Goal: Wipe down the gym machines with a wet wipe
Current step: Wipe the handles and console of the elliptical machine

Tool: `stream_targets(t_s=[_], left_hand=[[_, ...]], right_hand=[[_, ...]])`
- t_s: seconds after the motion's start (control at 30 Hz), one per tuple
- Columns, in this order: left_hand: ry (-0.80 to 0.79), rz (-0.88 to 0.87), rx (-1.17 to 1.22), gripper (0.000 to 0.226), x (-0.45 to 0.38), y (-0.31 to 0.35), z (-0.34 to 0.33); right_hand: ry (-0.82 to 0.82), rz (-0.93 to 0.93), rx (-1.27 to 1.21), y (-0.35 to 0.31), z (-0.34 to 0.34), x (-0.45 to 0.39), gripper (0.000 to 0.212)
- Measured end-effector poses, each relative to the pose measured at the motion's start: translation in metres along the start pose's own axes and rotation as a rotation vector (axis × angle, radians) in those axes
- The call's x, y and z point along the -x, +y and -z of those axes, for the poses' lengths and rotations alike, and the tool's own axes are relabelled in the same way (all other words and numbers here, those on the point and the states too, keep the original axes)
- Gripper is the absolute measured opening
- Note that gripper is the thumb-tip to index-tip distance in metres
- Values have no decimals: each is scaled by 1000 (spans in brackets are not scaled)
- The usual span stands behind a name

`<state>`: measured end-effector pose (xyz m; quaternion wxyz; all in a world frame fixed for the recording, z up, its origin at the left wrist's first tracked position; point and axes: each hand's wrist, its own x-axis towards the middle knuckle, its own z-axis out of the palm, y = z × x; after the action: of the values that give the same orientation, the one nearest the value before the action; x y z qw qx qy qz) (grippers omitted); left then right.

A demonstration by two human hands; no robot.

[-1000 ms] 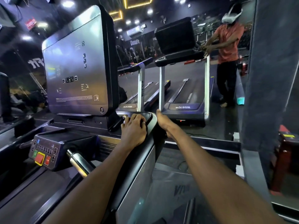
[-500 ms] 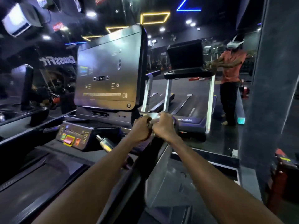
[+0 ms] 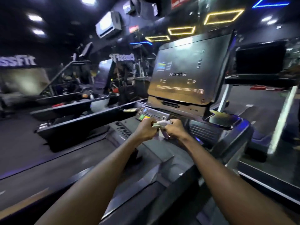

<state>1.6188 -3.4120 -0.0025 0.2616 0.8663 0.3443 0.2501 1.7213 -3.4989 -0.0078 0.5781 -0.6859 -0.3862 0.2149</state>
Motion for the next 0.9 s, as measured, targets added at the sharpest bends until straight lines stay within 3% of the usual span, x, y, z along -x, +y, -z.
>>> stream_targets(t_s=[0.07, 0.17, 0.3, 0.4, 0.6, 0.77, 0.9], left_hand=[[53, 58, 29, 17, 21, -24, 24], [126, 157, 34, 0, 54, -62, 61], [221, 294, -6, 9, 98, -101, 105], [328, 392, 21, 20, 130, -127, 132], [575, 602, -10, 12, 208, -170, 178], [728, 778, -83, 26, 286, -205, 207], [845, 854, -110, 25, 355, -218, 233]], right_hand=[[-109, -45, 16, -4, -32, 6, 28], [-285, -65, 62, -12, -84, 16, 19], [-493, 25, 180, -31, -147, 33, 14], [-656, 73, 214, -45, -190, 50, 16], [-969, 180, 113, -69, -276, 98, 17], [-1184, 216, 67, -79, -348, 155, 23], [-1297, 281, 69, -94, -398, 209, 25]])
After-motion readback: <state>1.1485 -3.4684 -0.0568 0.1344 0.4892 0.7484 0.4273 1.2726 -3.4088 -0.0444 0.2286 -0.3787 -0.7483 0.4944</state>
